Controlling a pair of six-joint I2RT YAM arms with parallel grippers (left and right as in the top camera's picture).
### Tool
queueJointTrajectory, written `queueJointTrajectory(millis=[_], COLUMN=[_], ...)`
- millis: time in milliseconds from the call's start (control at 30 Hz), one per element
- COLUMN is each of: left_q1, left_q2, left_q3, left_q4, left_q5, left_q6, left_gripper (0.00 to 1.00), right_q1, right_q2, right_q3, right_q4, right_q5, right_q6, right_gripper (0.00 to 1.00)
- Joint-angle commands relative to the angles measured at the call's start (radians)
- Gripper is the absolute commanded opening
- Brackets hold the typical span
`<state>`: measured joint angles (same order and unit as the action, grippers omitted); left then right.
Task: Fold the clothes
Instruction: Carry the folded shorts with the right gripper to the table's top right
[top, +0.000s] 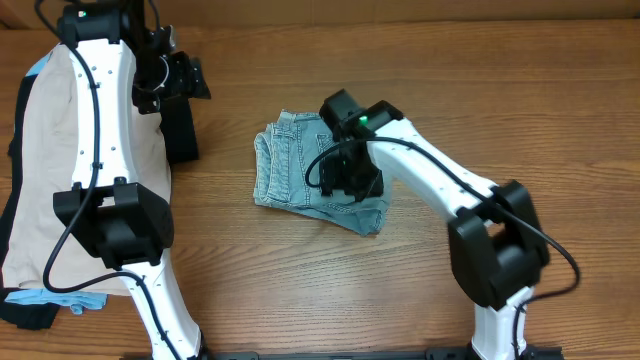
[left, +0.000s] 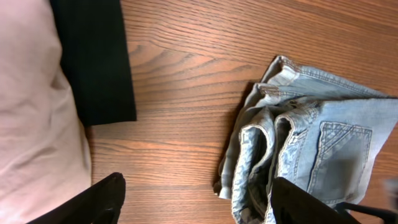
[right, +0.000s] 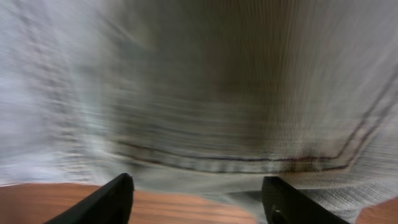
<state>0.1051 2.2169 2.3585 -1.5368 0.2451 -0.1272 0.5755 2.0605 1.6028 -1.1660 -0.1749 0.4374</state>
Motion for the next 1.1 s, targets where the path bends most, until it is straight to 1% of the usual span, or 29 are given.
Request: queueJointTrajectory(millis=[0, 133, 233, 433, 567, 633, 800, 933, 1067], left_q1=[-0.021, -0.024, -0.025, -0.034, -0.044, -0.053, -0.072, -0.087, -0.1], left_q2=[0.0, 0.0, 0.0, 0.0, 0.0, 0.0, 0.0, 0.0, 0.0], left_q3=[0.017, 0.017, 0.017, 0.017, 0.017, 0.017, 0.017, 0.017, 0.017], left_q4=[0.002, 0.005, 0.008, 0.022, 0.029, 0.034, 0.068, 0.088, 0.11], left_q5=[-0.01, -0.013, -0.013, -0.011, -0.012, -0.012, -0.009, -0.009, -0.009], left_q6=[0.019, 0.019, 0.019, 0.019, 0.019, 0.019, 0.018, 0.015, 0.014], left_gripper=[0.78, 0.79, 0.79, 0.79, 0.79, 0.79, 0.78, 0.78, 0.76], right_q1=[-0.016, -0.066, -0.139, -0.332, -0.487, -0.589, -0.75, -0.842, -0.892], right_q2=[0.064, 0.094, 0.095, 0.095, 0.095, 0.095, 0.096, 0.102, 0.144], right_q3=[0.015, -0.027, -0.074, -0.142, -0.145, -0.145, -0.145, -0.145, -0.145], right_q4=[-0.049, -0.061, -0.023, 0.091, 0.185, 0.275, 0.523, 0.718, 0.913], right_q5=[0.005, 0.061, 0.068, 0.105, 0.106, 0.104, 0.117, 0.134, 0.134], right_q6=[-0.097, -0.024, -0.018, -0.018, -0.018, -0.027, -0.174, -0.18, -0.181], right_gripper=[0.73, 0.75, 0.76, 0.76, 0.75, 0.72, 0.72, 0.71, 0.71])
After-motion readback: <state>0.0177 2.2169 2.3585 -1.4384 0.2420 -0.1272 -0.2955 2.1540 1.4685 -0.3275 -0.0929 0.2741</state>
